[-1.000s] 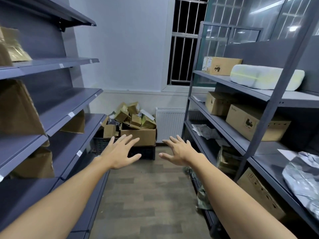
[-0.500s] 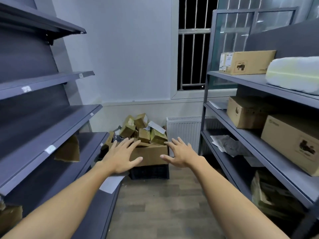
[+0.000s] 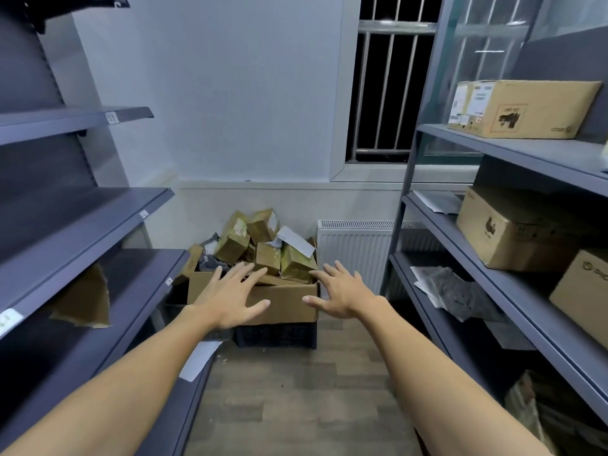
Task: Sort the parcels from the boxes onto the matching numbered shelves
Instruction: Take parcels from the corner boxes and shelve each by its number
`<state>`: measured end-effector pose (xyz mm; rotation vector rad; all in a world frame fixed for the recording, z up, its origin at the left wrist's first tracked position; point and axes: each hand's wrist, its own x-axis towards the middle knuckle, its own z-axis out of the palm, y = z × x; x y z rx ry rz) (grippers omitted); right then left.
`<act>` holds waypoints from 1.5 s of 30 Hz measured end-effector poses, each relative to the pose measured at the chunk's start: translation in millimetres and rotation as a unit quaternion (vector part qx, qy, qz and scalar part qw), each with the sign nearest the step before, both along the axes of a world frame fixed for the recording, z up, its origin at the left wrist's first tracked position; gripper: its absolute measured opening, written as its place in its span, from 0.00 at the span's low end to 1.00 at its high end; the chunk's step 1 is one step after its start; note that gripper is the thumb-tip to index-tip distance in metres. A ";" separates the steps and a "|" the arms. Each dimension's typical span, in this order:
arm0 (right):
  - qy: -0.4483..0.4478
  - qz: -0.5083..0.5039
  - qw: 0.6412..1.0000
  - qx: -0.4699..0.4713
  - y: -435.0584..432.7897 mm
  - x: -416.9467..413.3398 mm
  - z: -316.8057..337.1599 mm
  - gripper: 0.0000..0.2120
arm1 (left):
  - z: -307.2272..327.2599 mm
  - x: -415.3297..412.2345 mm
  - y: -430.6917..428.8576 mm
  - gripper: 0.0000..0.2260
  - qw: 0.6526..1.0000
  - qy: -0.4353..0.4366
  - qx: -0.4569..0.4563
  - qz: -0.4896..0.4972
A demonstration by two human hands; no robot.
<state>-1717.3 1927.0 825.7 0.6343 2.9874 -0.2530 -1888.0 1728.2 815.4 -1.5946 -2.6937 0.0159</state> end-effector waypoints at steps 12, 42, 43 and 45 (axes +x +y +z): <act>-0.014 -0.018 0.999 0.029 106.9 -192.0 -0.8 0.36 | -15.5 -194.8 119.8 0.33 0.999 -0.013 0.023 -0.026; -0.068 0.019 0.996 -0.053 356.3 -512.3 -131.9 0.36 | -129.9 -482.1 346.3 0.36 0.995 -0.075 -0.057 0.034; -0.070 0.023 0.996 -0.058 371.5 -524.3 -137.4 0.36 | -132.1 -492.5 360.7 0.37 0.995 -0.076 -0.060 0.037; -0.077 0.033 0.994 -0.068 398.8 -546.1 -148.7 0.36 | -137.4 -512.1 386.2 0.38 0.993 -0.084 -0.065 0.048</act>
